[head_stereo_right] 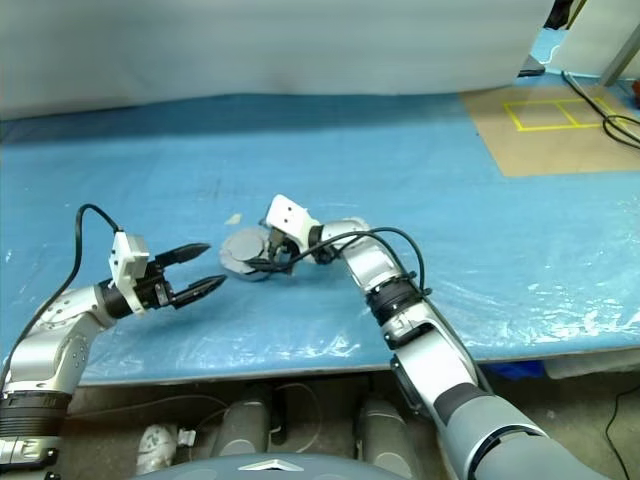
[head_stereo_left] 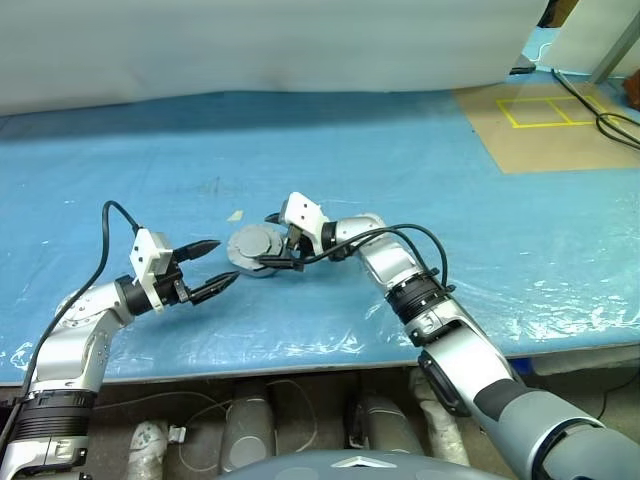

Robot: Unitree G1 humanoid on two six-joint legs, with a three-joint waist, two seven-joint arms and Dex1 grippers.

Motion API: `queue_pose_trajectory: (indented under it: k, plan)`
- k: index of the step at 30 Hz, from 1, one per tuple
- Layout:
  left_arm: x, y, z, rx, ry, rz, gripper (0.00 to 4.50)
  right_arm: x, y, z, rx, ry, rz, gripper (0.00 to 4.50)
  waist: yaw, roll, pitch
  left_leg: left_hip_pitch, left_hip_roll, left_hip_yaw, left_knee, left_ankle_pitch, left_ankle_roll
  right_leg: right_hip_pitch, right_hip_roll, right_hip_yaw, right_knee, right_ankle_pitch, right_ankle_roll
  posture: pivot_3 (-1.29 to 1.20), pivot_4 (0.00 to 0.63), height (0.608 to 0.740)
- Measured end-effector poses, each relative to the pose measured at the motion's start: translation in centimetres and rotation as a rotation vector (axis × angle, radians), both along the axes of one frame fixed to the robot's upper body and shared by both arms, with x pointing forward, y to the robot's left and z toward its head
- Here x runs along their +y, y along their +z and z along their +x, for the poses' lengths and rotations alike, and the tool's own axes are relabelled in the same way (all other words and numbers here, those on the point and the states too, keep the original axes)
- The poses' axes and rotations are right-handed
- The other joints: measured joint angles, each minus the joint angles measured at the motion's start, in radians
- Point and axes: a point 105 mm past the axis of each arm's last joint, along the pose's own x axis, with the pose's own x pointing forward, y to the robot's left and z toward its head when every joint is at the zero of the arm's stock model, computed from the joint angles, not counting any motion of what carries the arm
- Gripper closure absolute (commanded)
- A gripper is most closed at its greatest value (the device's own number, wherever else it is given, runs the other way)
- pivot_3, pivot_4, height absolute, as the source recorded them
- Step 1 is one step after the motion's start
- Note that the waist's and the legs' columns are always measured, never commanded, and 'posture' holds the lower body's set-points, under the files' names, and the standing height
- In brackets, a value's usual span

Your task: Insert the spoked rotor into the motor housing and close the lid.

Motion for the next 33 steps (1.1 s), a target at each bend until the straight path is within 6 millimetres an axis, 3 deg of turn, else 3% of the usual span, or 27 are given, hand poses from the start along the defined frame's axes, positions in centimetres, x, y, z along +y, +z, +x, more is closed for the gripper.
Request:
queue_pose_trajectory:
  k: [3, 7, 15, 18, 21, 33]
  plan:
    - [0.0, 0.0, 0.0, -0.001, 0.0, 0.001, 0.26, 0.7, 0.2, 0.0, -0.002, 0.009, 0.002, 0.04, 0.0, 0.0, 0.0, 0.0, 0.0, 0.0, 0.0, 0.0, 0.0, 0.0, 0.0, 0.0, 0.0, 0.0, 0.0, 0.0, 0.15, 0.74]
    - [0.0, -0.1, 0.0, 0.001, 0.002, 0.002, 0.26, 0.8, -2.0, 0.0, 0.048, -0.008, -0.04, 0.04, 0.0, 0.0, 0.0, 0.0, 0.0, 0.0, 0.0, 0.0, 0.0, 0.0, 0.0, 0.0, 0.0, 0.0, 0.0, 0.0, 0.15, 0.74]
    - [0.2, -0.3, 0.1, 0.001, 0.009, 0.01, 0.26, 1.1, -2.2, 0.3, 0.03, -0.013, -0.033, 0.04, -0.001, 0.0, 0.0, 0.002, 0.0, 0.0, 0.0, 0.0, 0.0, 0.001, 0.0, 0.0, 0.0, 0.0, 0.0, 0.0, 0.15, 0.74]
    - [0.3, -0.4, 0.1, 0.007, 0.014, 0.009, 0.26, 1.0, -2.2, 0.4, 0.025, -0.017, -0.025, 0.6, 0.0, 0.0, 0.0, 0.002, 0.0, 0.0, 0.0, 0.0, 0.0, 0.001, 0.0, 0.0, 0.0, 0.0, 0.0, 0.0, 0.15, 0.74]
    - [0.4, -0.4, 0.1, 0.004, 0.015, 0.009, 0.26, 0.8, -2.0, 0.4, 0.032, -0.005, -0.014, 1.52, 0.0, 0.0, 0.0, 0.002, 0.0, 0.0, 0.0, 0.0, 0.0, 0.001, 0.0, 0.0, 0.0, 0.0, 0.0, 0.0, 0.15, 0.74]
    - [0.3, -0.3, 0.3, -0.002, 0.011, 0.009, 0.26, 0.4, 0.4, -0.4, 0.041, 0.074, -0.006, 1.54, 0.0, 0.0, 0.0, -0.004, 0.0, 0.0, 0.0, 0.0, 0.0, -0.004, 0.0, 0.0, 0.0, 0.0, 0.0, 0.0, 0.15, 0.74]
